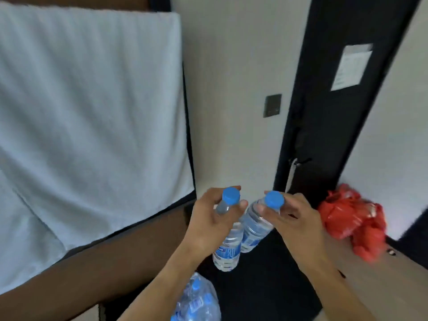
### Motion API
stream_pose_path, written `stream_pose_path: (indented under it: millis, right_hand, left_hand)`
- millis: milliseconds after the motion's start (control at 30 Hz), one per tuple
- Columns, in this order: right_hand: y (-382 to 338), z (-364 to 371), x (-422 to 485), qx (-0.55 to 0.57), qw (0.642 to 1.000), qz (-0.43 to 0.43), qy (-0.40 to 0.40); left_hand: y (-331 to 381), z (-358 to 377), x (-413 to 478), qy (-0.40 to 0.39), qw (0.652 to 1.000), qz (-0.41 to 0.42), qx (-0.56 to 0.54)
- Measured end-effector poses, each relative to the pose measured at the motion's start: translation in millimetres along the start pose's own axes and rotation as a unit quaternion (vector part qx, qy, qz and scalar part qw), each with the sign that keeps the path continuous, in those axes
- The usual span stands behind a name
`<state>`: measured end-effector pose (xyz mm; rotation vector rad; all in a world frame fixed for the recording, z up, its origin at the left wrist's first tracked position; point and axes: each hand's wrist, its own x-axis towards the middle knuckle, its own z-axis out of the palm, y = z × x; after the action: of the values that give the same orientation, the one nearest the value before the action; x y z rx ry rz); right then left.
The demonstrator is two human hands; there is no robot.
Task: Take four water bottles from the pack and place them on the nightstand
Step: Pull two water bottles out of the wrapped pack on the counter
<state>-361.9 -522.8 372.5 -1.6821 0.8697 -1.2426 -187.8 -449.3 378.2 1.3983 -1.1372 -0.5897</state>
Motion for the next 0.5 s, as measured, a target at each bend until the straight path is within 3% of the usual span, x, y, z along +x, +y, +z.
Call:
stream_pose_path:
  millis: [133, 267, 500]
  right_hand:
    - [-85, -122, -57, -0.022, 0.990, -0.007, 0.137]
    - [-142, -240, -143, -0.077, 0.957, -0.028, 0.277]
    - [-225, -446, -344, -0.107, 0.826, -0.046, 0.552]
  left_hand:
    - [88, 94, -25, -0.150, 0.983, 0.047, -0.093]
    - [172, 205, -82, -0.301, 0.935, 0.115, -0.148]
    - [309, 417, -258, -0.476, 0.827, 0.199, -0.222]
